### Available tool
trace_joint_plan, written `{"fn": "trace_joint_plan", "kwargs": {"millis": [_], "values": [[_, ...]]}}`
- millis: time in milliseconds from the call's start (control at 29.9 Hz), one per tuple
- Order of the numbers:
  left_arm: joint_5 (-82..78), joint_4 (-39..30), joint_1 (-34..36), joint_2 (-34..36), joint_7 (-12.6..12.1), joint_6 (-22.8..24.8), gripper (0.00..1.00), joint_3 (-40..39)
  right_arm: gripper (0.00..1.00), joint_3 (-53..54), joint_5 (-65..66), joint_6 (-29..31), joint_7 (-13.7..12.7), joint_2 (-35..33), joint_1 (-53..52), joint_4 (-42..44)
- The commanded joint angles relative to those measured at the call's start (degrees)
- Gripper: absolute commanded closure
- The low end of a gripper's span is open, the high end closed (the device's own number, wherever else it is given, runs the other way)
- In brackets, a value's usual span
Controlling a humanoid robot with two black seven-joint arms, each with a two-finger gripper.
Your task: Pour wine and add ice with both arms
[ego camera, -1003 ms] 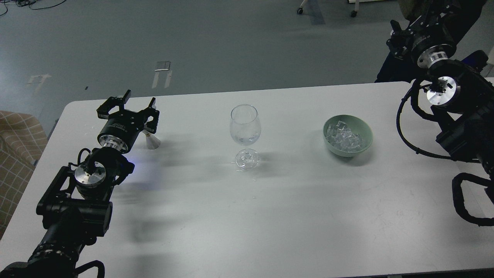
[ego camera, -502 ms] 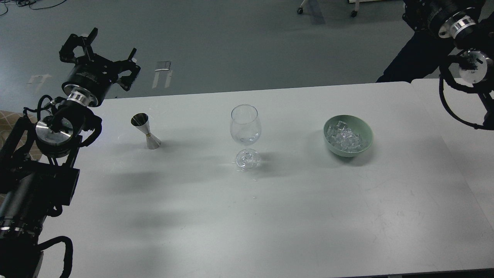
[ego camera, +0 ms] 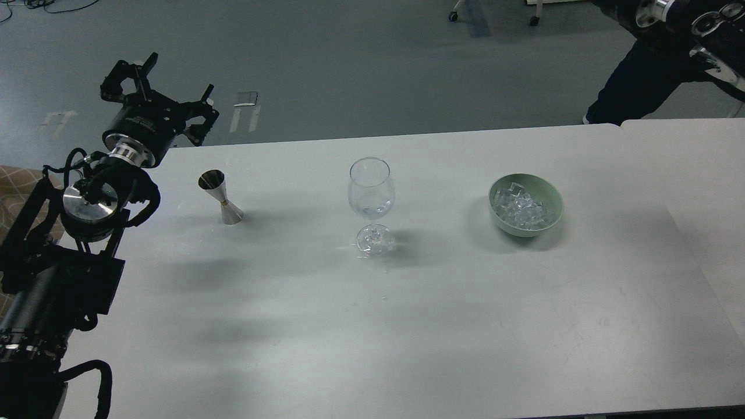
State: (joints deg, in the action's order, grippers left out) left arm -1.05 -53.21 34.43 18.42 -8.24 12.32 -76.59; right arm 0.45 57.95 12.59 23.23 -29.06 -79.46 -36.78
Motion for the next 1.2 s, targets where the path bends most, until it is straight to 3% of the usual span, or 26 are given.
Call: {"fn": "trace_joint_plan", "kwargs": {"millis": [0, 368, 602, 1171], "values": [[0.08, -0.93, -0.67, 0.21, 0.16, -0.1, 0.07, -0.05, 0.0, -7.38, 11.29, -0.38, 2.61, -0.03, -1.66, -1.98], [0.08, -1.64, -2.7, 0.21, 0.24, 0.07, 0.07, -0.14, 0.03, -16.79, 15.7, -11.09, 2.7, 0.05, 6.24, -3.12], [0.08, -1.72, -2.7, 0.12, 0.24, 0.25, 0.07, -0.14, 0.06, -22.59, 16.14, -22.95, 2.61, 1.02, 10.2, -3.21], [0.08, -1.81, -3.66, -1.64, 0.24, -0.01, 0.07, -0.05, 0.1, -25.32, 15.53, -27.54, 2.61, 0.41, 14.77, -7.77]]}}
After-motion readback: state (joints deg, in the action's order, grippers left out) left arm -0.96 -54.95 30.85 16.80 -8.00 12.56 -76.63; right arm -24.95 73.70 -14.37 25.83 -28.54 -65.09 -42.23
